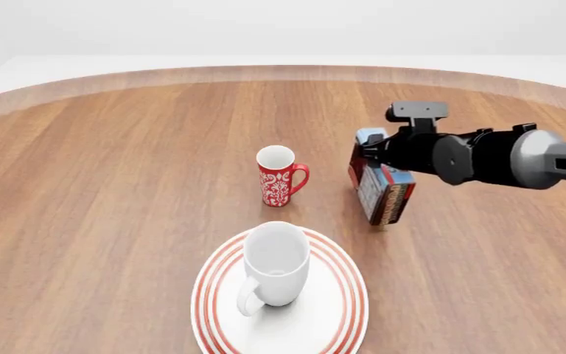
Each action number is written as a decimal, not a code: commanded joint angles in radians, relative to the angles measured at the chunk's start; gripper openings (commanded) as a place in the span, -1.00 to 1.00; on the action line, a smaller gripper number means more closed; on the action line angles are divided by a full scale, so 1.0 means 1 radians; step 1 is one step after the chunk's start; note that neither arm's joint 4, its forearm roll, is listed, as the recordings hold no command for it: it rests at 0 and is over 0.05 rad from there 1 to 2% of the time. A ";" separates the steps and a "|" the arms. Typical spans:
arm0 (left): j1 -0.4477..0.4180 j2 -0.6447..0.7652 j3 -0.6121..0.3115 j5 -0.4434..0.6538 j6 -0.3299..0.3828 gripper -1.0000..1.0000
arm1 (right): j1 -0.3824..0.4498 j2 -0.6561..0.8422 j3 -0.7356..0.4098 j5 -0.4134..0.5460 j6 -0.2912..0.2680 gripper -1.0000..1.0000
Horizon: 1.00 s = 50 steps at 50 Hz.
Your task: Pick up the white mug and put it on the plate, and put the chocolate pudding to the right of the plate.
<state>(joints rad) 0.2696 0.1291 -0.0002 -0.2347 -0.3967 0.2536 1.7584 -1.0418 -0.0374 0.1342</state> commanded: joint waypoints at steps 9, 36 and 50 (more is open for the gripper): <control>-0.001 0.015 0.000 -0.015 0.003 1.00 | -0.008 -0.123 0.070 0.011 0.021 -1.00; -0.002 -0.014 0.000 0.014 0.008 1.00 | -0.015 -0.255 0.196 0.000 0.040 -1.00; -0.004 -0.017 0.000 0.018 0.006 1.00 | -0.032 -0.320 0.245 0.011 0.030 -1.00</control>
<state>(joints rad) 0.2670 0.1111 -0.0002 -0.2160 -0.3902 0.2305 1.4867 -0.8297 -0.0332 0.1497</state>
